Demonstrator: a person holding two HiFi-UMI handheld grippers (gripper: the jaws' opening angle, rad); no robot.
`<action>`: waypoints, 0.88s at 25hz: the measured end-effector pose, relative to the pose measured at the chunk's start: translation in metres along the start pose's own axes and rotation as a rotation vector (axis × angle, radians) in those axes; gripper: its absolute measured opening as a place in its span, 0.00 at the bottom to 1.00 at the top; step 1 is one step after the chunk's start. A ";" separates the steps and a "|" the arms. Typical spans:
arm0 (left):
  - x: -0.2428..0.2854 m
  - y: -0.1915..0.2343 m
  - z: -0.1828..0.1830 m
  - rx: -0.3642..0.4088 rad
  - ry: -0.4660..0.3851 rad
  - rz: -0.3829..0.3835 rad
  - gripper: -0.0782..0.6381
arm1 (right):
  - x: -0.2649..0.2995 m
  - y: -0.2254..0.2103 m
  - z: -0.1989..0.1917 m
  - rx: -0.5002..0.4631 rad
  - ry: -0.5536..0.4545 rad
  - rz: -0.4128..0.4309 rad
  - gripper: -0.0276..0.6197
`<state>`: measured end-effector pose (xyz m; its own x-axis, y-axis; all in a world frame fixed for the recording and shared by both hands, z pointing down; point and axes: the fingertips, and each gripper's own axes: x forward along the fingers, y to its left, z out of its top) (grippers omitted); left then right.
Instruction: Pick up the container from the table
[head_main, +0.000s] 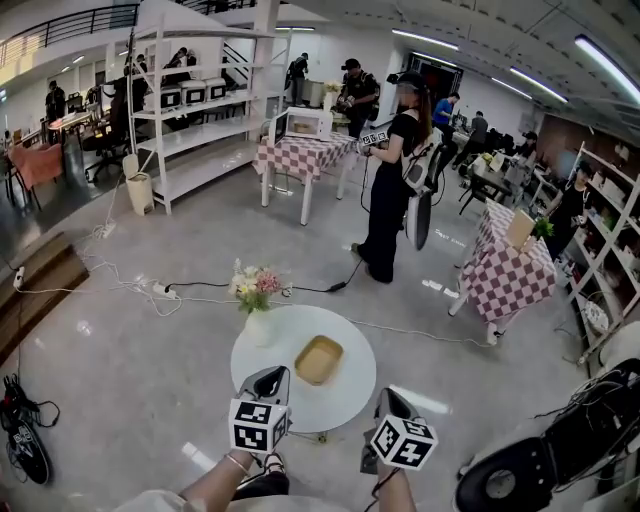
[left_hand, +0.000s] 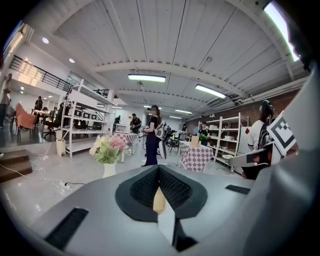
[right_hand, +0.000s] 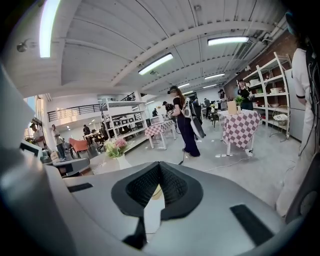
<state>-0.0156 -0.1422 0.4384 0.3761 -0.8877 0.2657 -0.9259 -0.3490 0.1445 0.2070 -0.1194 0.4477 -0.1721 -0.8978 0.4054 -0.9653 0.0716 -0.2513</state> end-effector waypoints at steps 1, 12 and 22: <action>0.007 0.001 0.005 0.004 -0.005 -0.007 0.13 | 0.006 -0.001 0.005 -0.001 -0.002 -0.003 0.08; 0.062 0.009 0.033 0.017 -0.002 -0.038 0.13 | 0.050 -0.010 0.043 0.002 -0.015 -0.028 0.08; 0.108 0.047 0.028 -0.007 0.032 -0.041 0.13 | 0.104 0.002 0.051 -0.016 0.019 -0.041 0.08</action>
<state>-0.0196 -0.2628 0.4468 0.4150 -0.8624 0.2898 -0.9093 -0.3829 0.1628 0.1972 -0.2349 0.4448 -0.1356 -0.8918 0.4315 -0.9745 0.0416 -0.2204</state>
